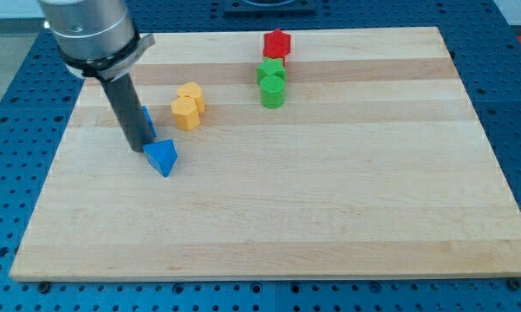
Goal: Push the cube left beside the hexagon
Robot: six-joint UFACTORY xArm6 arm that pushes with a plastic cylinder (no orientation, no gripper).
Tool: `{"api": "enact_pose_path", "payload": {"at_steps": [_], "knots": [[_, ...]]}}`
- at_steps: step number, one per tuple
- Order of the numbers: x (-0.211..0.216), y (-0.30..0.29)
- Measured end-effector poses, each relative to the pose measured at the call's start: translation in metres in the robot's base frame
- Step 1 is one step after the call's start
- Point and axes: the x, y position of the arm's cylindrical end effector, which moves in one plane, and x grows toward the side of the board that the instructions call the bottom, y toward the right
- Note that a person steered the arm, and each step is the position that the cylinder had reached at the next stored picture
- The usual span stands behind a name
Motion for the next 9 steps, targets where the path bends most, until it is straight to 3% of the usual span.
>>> {"api": "enact_pose_path", "payload": {"at_steps": [2, 3, 5, 9], "knots": [[0.023, -0.018], [0.014, -0.045], [-0.009, -0.001], [-0.023, -0.01]]}}
